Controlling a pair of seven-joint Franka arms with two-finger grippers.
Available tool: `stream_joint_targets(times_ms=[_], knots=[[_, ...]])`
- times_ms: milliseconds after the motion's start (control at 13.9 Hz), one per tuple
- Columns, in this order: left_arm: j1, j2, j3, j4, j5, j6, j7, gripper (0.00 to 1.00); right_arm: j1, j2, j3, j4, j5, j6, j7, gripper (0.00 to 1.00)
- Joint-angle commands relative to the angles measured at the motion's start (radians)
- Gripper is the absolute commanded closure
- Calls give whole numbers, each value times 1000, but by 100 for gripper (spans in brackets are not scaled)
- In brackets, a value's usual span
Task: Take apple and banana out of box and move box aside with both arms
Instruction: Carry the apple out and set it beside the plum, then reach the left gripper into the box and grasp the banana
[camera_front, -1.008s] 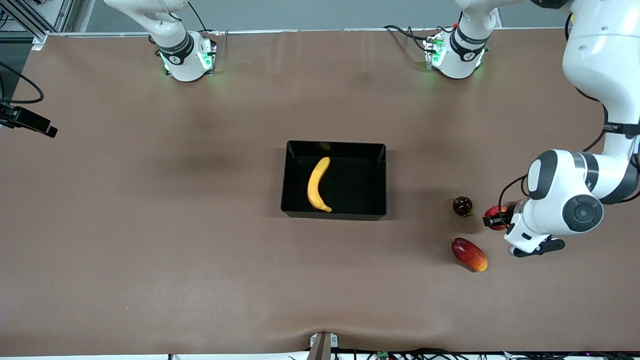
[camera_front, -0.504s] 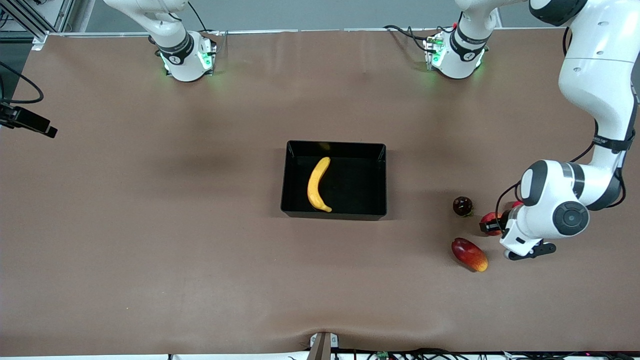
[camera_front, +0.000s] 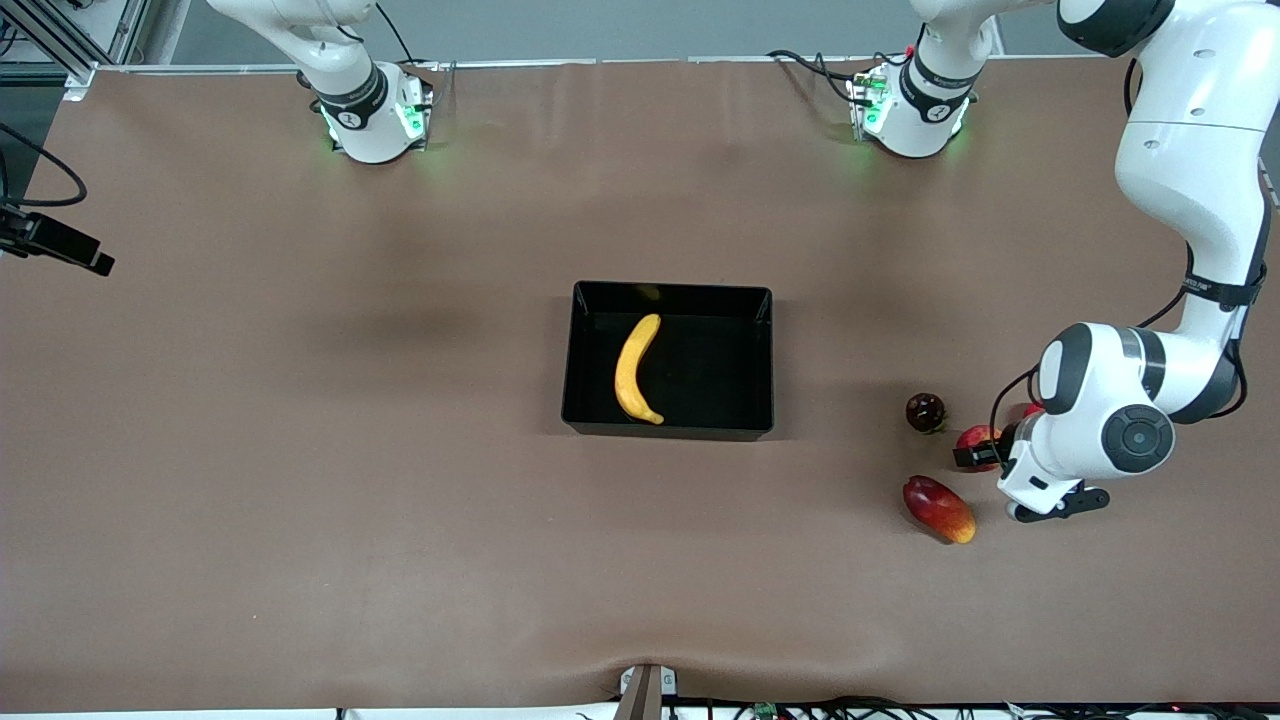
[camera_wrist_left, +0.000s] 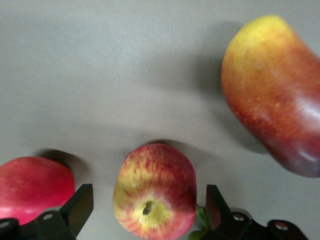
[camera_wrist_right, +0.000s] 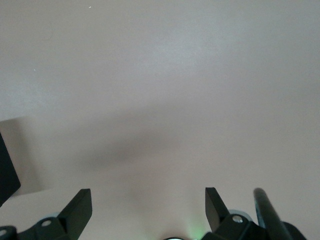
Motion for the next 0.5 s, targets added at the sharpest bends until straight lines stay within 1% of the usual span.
stream_joint_targets(times_ms=[0,216,432], knots=[[-13,-89,-20,-9,20,-38,-4,0,-32,11,17,17,12,-4,3,0],[-18,-163,-146,-8,11,-79,-17,0,-32,11,17,17,12,-6,3,0],[-18,-174,-277,-8,11,-82,-75,0,-31,11,17,17,12,-6,4,0]])
